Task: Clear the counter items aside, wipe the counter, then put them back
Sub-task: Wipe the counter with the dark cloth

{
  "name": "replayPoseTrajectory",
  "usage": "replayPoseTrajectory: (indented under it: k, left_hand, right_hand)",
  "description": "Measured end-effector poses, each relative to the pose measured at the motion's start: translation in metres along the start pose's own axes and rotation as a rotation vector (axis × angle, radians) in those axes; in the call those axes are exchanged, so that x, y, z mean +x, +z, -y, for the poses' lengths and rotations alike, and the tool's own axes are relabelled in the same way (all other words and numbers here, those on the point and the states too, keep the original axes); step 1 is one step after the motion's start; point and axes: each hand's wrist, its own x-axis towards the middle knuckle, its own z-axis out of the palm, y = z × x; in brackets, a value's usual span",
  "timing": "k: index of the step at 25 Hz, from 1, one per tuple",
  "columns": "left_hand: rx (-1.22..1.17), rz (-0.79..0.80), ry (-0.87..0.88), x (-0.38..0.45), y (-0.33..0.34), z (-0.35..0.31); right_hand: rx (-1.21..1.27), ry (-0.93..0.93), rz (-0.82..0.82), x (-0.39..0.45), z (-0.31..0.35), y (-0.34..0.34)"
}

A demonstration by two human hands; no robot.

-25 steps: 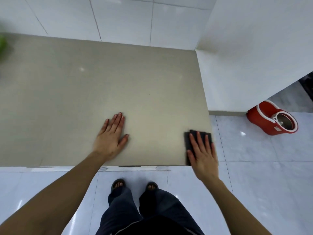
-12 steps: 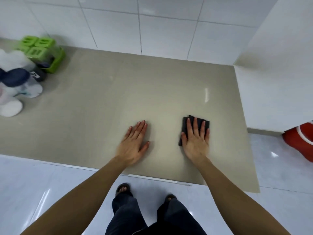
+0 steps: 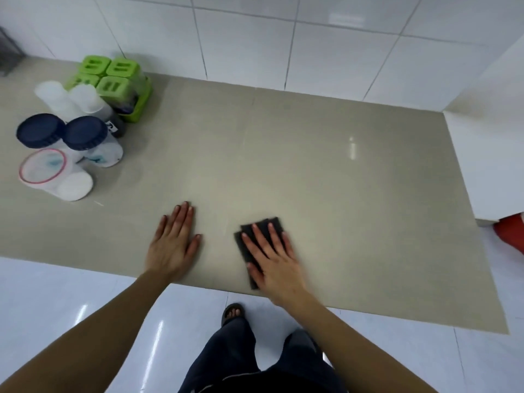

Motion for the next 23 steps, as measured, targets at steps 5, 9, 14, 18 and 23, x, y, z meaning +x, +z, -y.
replayPoseTrajectory:
  k: [5,9,14,18,23]
  left_hand:
    - [-0.026,-0.026,0.014,0.002,0.007,0.007]
    - [-0.039,-0.03,0.031,0.001,0.009,0.009]
    - [-0.061,-0.027,0.041,0.001,0.007,0.01]
    - [-0.052,-0.021,0.043,0.0,0.007,0.01]
    - [-0.051,-0.015,0.042,0.001,0.008,0.011]
  right_hand:
    - [-0.101,0.213,0.01,-0.036,-0.103,-0.02]
    - [0.024,0.597,-0.022,0.055,-0.123,-0.033]
    - [0.036,0.406,0.05,0.152,-0.026,-0.023]
    - [-0.028,0.144,0.048,0.084,0.031,-0.005]
    - [-0.062,0.361,0.012,0.004,-0.049,-0.012]
